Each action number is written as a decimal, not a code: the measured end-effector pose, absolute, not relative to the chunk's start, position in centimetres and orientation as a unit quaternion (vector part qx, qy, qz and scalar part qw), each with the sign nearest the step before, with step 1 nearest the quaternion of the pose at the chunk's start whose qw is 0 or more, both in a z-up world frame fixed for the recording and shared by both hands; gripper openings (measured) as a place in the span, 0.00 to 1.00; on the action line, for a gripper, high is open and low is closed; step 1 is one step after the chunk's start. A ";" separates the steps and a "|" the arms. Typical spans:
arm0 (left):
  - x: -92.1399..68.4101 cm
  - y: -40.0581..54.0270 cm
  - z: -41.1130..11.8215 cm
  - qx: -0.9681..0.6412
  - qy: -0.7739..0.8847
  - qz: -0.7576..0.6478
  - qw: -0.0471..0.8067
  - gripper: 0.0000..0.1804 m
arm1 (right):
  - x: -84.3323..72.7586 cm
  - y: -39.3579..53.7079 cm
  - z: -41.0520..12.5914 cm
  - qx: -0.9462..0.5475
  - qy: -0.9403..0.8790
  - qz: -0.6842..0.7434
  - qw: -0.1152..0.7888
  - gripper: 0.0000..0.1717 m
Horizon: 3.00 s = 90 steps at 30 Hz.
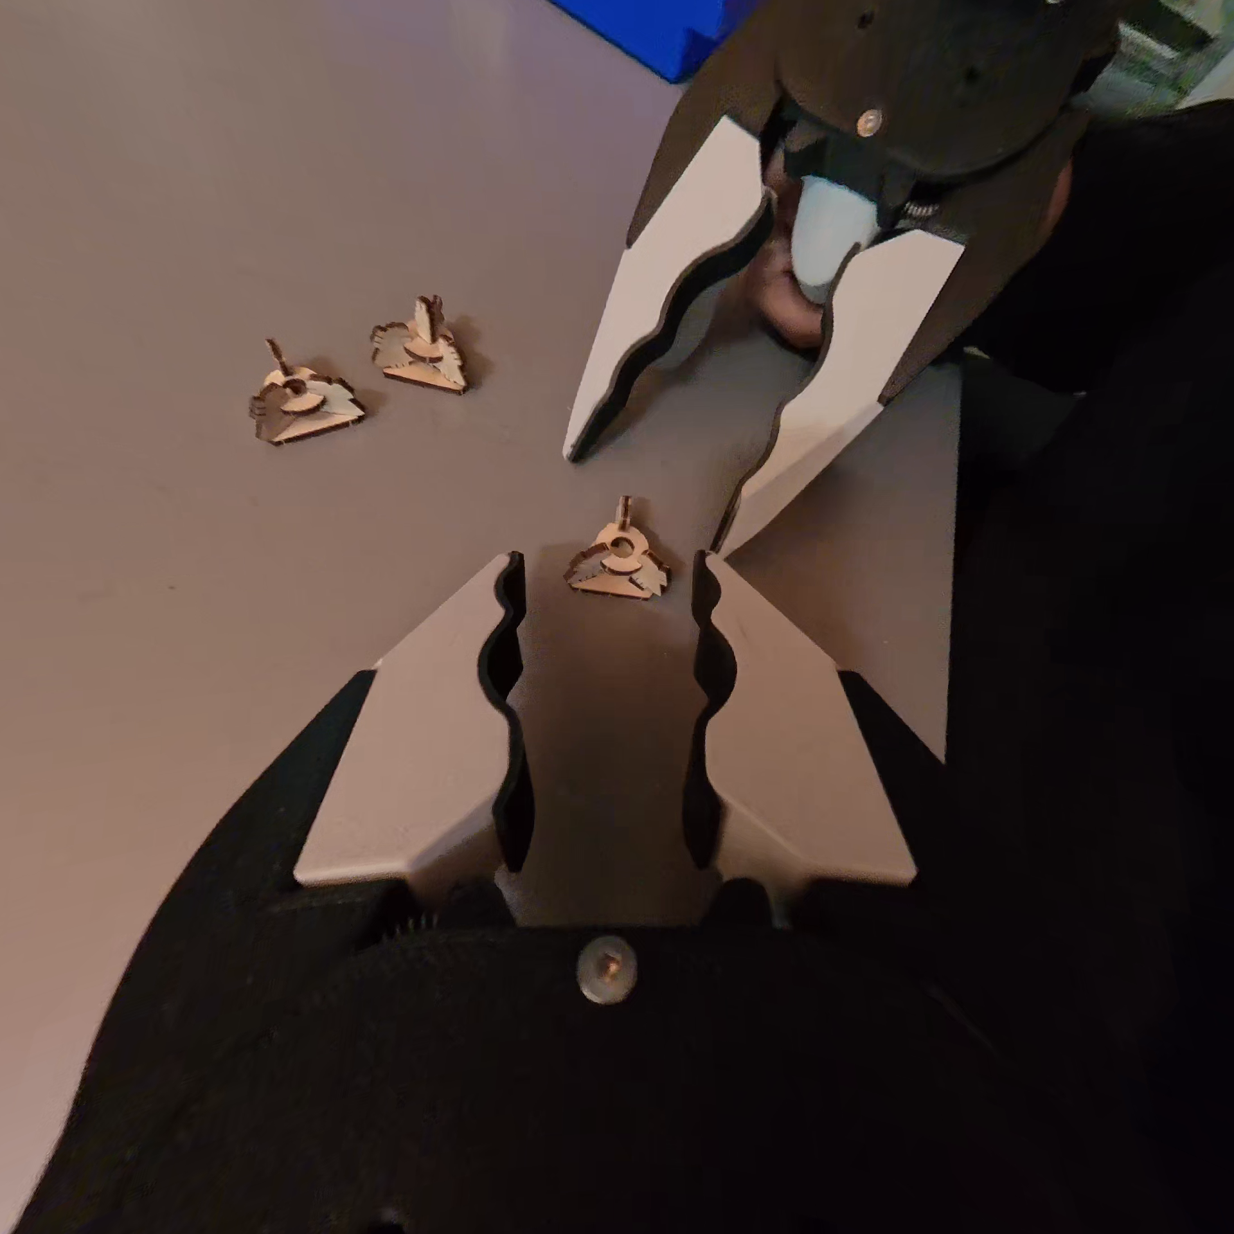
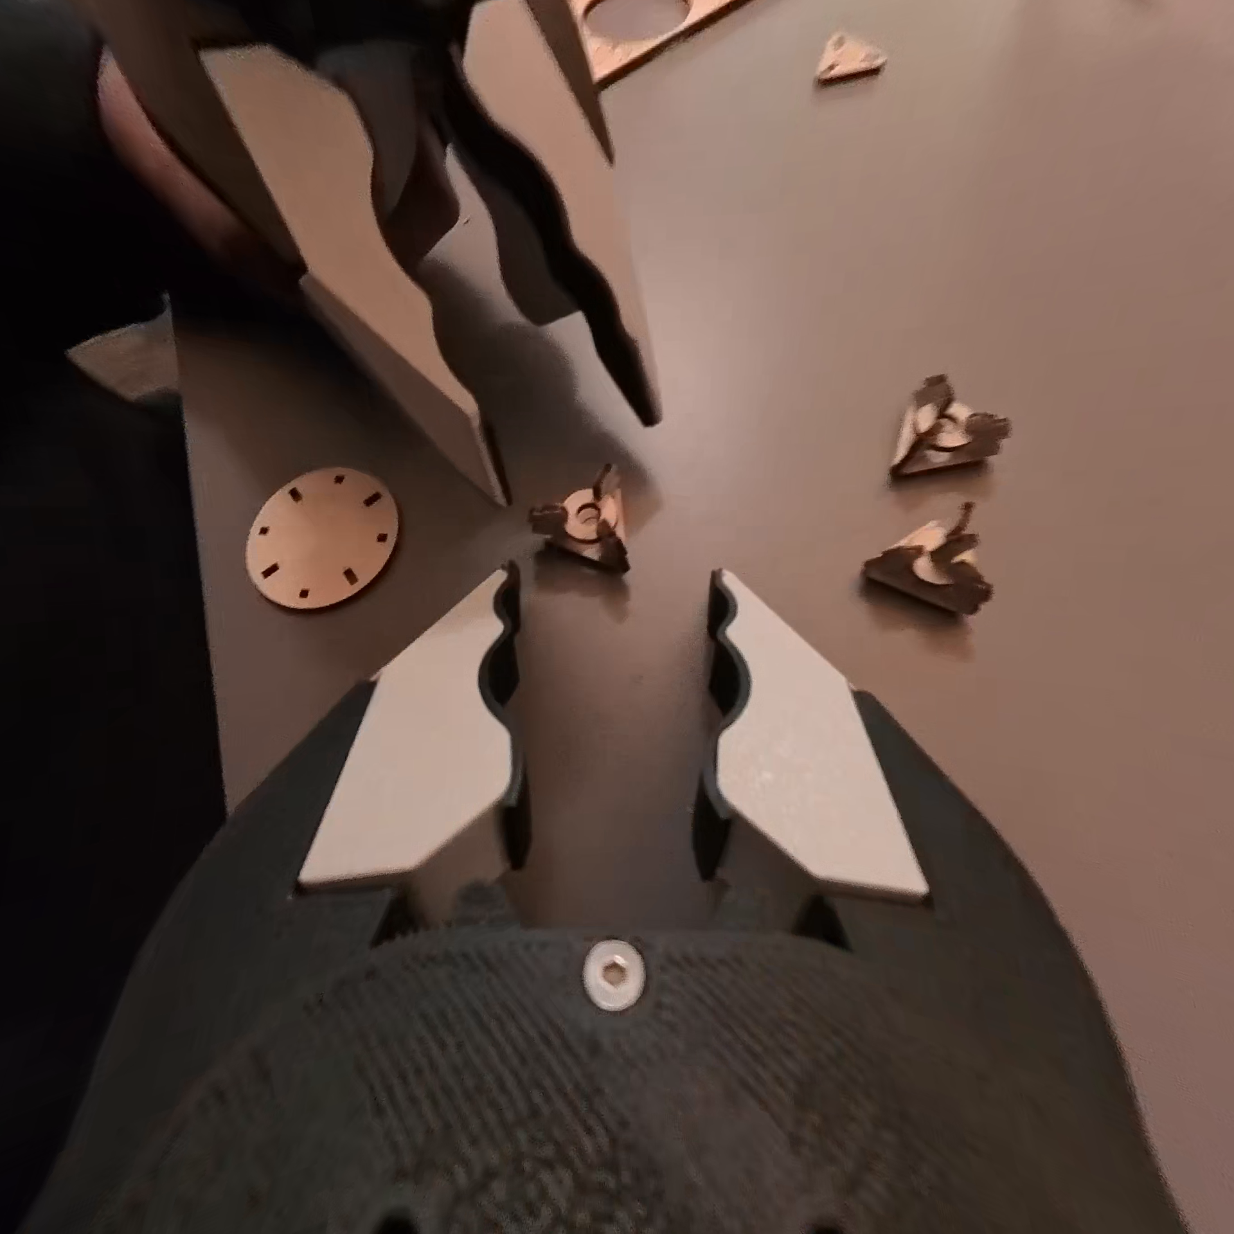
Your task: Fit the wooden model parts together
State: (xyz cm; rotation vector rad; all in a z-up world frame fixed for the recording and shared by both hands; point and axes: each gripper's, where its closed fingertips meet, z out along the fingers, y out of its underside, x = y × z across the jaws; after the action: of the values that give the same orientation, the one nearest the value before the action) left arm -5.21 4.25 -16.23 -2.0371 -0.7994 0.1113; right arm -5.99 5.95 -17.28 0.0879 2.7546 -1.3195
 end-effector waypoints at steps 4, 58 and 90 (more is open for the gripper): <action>-5.2 4.2 -16.4 -0.823 -0.334 0.023 0.459 0.28 | -6.0 5.8 -16.1 0.040 0.882 -0.462 0.088 0.26; -4.7 4.4 -17.9 -0.848 -0.334 0.032 0.409 0.18 | -6.0 5.2 -17.2 -0.053 0.897 -0.429 0.088 0.00; -4.6 3.8 -17.9 -0.842 -0.349 0.029 0.411 0.17 | -5.8 4.6 -17.2 -0.103 0.895 -0.425 0.090 0.01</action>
State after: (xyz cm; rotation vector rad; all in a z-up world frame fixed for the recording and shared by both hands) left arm -4.64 3.80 -17.94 -2.1185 -0.8777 0.0739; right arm -5.81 4.56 -17.24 -0.3049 2.6594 -1.2642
